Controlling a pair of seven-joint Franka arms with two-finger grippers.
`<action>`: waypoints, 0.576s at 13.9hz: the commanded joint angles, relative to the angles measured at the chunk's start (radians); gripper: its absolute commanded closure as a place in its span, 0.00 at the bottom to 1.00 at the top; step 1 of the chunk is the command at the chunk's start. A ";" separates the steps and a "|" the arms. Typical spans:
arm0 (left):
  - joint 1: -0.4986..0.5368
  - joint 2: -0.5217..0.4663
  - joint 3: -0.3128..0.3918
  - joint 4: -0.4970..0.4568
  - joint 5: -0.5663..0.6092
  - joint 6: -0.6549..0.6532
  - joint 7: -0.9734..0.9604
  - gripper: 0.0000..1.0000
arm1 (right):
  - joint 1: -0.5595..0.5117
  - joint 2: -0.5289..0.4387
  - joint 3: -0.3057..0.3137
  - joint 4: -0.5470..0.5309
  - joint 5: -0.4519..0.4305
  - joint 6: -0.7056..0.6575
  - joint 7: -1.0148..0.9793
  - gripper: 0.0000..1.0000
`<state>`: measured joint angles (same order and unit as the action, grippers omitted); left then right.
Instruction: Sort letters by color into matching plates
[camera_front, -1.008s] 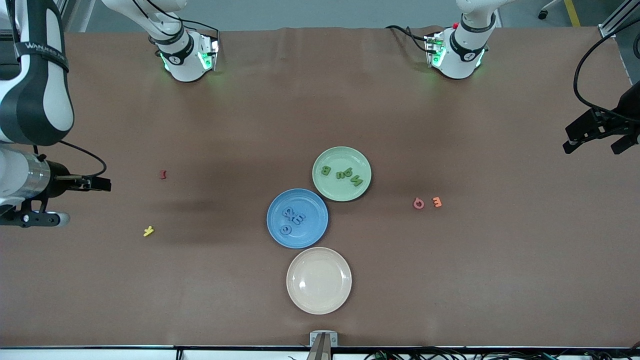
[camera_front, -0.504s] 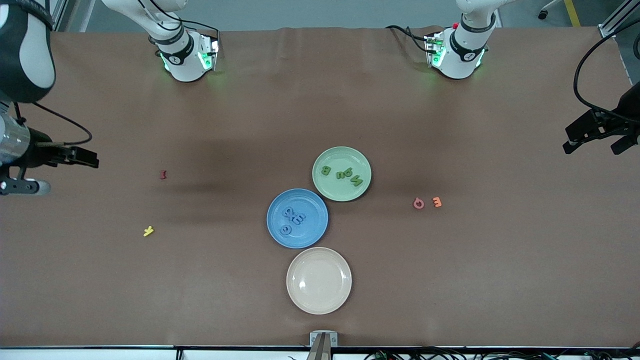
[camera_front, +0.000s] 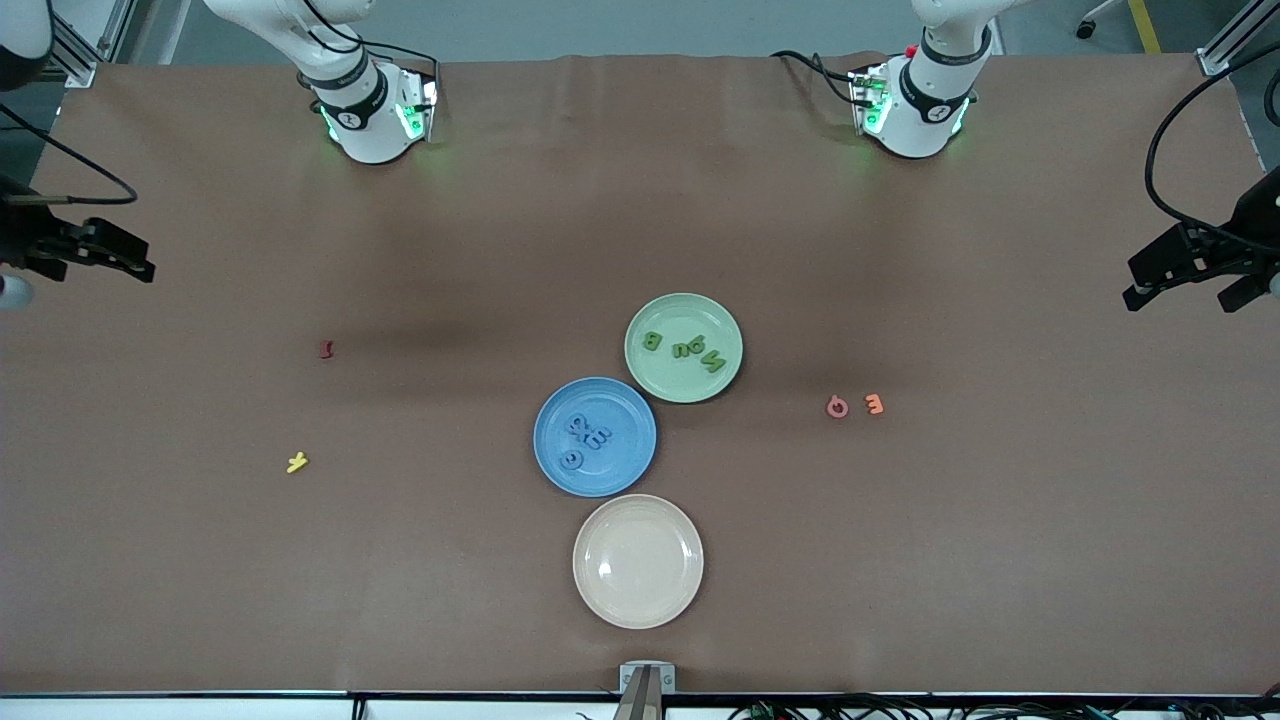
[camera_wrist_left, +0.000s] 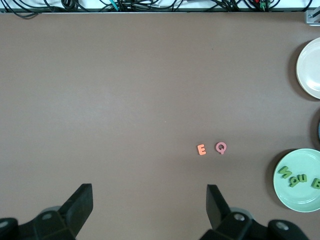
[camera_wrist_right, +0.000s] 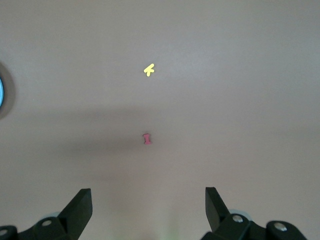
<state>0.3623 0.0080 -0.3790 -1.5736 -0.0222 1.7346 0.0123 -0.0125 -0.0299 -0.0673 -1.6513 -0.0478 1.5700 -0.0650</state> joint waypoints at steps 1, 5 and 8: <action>-0.019 0.024 0.005 0.029 0.016 -0.021 -0.005 0.00 | -0.007 -0.027 0.006 -0.024 0.022 0.024 -0.019 0.00; -0.155 0.026 0.144 0.035 0.016 -0.021 -0.003 0.00 | -0.010 -0.025 0.004 -0.028 0.022 0.035 -0.019 0.00; -0.206 0.024 0.187 0.035 0.016 -0.021 -0.005 0.00 | -0.012 -0.030 0.001 -0.028 0.022 0.016 -0.019 0.00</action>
<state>0.1952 0.0226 -0.2224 -1.5696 -0.0221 1.7346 0.0123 -0.0129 -0.0361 -0.0669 -1.6591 -0.0432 1.5910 -0.0716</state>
